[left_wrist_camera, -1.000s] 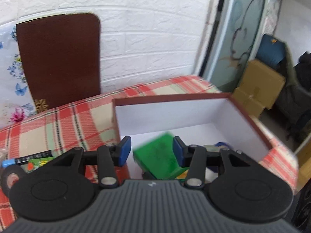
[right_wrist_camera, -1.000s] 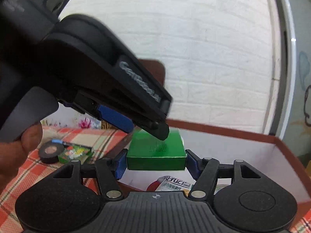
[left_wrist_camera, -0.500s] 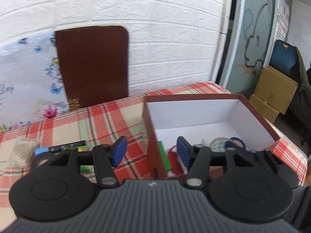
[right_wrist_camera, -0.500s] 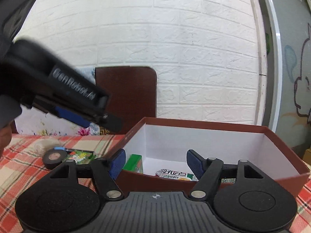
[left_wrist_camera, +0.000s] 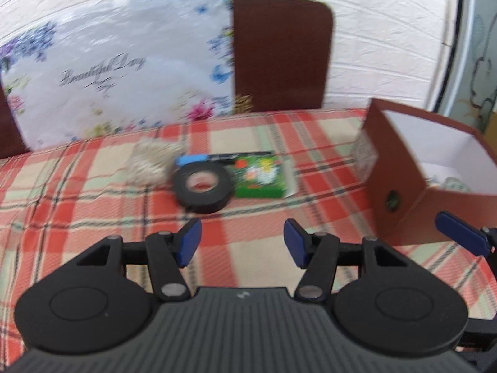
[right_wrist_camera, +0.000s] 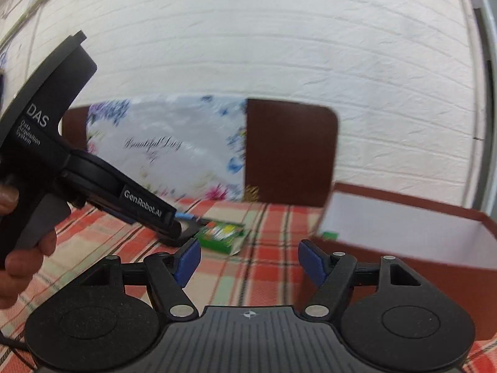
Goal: Organize objects
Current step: 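Move the left gripper to the black tape roll and grasp it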
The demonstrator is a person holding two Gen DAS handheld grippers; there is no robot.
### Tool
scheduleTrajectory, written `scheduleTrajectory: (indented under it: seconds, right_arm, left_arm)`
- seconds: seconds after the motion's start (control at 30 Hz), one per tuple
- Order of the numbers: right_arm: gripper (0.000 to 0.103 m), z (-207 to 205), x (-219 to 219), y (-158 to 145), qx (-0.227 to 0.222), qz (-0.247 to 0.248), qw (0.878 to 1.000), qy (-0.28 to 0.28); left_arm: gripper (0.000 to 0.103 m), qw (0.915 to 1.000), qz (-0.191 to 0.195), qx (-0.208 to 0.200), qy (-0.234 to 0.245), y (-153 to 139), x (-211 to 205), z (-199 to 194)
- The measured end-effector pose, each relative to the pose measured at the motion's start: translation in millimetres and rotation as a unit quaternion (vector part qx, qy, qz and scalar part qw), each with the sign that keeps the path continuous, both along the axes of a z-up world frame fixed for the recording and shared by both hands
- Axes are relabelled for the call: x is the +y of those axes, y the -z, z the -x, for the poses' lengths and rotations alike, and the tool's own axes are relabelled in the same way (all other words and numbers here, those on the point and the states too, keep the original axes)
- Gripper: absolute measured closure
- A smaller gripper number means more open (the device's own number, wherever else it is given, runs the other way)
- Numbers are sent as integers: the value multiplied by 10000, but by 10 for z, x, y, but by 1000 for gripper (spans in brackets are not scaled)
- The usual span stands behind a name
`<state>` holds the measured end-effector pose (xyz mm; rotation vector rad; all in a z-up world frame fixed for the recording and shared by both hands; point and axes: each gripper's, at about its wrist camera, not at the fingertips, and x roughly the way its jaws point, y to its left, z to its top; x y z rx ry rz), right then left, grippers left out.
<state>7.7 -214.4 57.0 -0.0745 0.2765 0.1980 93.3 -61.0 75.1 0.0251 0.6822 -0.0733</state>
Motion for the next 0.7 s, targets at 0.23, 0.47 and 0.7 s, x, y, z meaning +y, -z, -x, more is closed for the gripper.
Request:
scheduleTrajectory:
  seconds: [0.23, 0.47, 0.7]
  right_arm:
    - [36, -239, 222, 183, 606, 109, 9981, -101]
    - [37, -538, 421, 326, 885, 500, 9947, -177]
    - [37, -996, 811, 231, 629, 754, 9935, -574]
  left_arm:
    - [39, 9973, -281, 109, -667, 320, 571, -47]
    - [8, 9910, 408, -366, -1222, 780, 1334, 45]
    - [7, 9911, 373, -447, -1194, 799, 1299, 39]
